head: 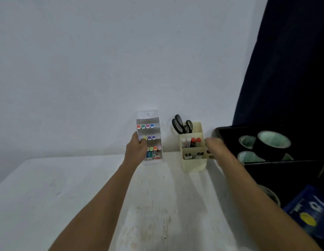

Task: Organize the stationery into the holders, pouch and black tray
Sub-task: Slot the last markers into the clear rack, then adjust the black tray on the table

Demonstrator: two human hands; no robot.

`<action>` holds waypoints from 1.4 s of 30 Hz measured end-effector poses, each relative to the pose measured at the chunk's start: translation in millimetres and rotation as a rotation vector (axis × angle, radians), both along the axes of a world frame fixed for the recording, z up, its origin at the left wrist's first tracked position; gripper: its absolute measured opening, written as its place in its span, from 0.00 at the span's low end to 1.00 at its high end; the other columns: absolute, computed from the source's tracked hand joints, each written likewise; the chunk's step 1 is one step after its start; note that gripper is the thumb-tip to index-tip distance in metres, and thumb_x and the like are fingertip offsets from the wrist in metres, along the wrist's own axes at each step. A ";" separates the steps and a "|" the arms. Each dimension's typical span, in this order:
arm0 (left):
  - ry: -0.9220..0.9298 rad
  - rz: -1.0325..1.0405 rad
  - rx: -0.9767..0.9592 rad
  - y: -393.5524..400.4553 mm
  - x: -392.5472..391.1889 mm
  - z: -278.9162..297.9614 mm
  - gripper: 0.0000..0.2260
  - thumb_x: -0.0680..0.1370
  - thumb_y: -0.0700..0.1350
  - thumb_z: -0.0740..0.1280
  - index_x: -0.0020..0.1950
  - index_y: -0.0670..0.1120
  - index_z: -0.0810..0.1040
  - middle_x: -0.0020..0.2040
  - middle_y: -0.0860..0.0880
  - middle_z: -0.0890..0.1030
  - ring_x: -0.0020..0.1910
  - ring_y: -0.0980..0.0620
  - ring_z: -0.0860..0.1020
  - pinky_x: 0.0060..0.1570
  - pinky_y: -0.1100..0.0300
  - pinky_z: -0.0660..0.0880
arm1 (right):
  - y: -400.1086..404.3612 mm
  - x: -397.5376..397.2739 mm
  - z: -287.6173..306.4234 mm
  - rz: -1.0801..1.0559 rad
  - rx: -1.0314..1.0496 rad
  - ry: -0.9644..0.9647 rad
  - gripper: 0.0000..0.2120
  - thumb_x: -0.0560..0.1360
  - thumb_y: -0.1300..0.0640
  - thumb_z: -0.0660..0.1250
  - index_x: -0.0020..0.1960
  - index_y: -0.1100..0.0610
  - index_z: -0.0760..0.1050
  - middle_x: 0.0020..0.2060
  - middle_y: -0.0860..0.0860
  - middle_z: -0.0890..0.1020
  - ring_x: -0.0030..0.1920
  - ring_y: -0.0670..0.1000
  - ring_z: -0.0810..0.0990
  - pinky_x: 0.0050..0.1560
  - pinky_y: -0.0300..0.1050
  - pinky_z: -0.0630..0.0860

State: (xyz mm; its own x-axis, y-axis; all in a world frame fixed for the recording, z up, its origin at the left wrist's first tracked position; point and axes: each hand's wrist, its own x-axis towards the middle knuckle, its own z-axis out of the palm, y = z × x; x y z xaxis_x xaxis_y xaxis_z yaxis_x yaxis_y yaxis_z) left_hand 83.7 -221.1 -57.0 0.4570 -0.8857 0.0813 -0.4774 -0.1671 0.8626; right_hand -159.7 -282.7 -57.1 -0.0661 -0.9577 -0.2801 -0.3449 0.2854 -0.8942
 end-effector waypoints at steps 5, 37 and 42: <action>-0.028 -0.029 0.007 -5.5 5.4 1.8 0.14 0.82 0.47 0.54 0.66 0.51 0.71 0.62 0.49 0.78 0.57 0.47 0.76 0.55 0.52 0.74 | 7.3 1.7 -10.3 0.051 0.028 -0.190 0.10 0.81 0.59 0.58 0.55 0.53 0.78 0.39 0.51 0.81 0.38 0.50 0.80 0.29 0.40 0.73; -0.124 -0.432 0.097 95.8 -276.5 -26.8 0.28 0.77 0.50 0.63 0.73 0.43 0.58 0.64 0.39 0.68 0.59 0.37 0.74 0.56 0.48 0.73 | 154.3 -247.8 -4.0 -0.308 -0.353 0.790 0.18 0.74 0.61 0.63 0.63 0.64 0.75 0.56 0.63 0.79 0.56 0.66 0.77 0.60 0.56 0.72; -0.164 -0.418 0.152 99.2 -295.5 -36.3 0.30 0.77 0.43 0.59 0.76 0.44 0.52 0.63 0.38 0.75 0.60 0.37 0.75 0.57 0.48 0.74 | 180.5 -284.0 -20.4 -0.330 -0.084 1.031 0.22 0.76 0.51 0.59 0.68 0.53 0.67 0.59 0.58 0.75 0.58 0.65 0.73 0.59 0.59 0.67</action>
State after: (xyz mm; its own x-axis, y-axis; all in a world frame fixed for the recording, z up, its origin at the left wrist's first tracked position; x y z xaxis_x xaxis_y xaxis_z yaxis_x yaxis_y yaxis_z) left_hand -211.8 -121.9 -93.3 0.0511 -0.9984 -0.0221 -0.6587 -0.0503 0.7507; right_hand -443.7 -102.2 -77.4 -0.4897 -0.8631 0.1233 -0.8588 0.4531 -0.2391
